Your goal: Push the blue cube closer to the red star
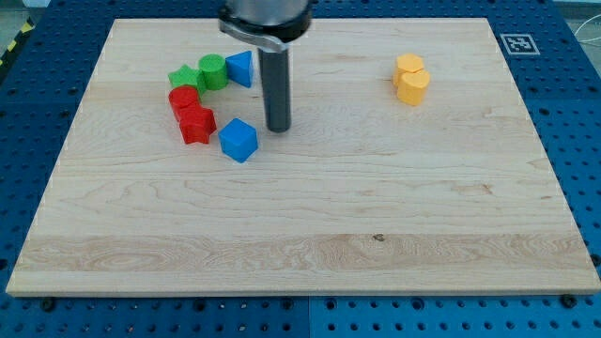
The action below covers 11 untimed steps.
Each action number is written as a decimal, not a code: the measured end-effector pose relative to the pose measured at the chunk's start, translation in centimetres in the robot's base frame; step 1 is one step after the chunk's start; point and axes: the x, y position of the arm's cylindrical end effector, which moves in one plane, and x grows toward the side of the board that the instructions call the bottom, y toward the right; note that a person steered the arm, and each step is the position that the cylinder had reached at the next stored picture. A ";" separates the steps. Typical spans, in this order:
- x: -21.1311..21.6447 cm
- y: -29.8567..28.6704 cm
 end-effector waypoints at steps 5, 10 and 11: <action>6.6 -0.6; 5.4 -3.1; 5.4 -4.2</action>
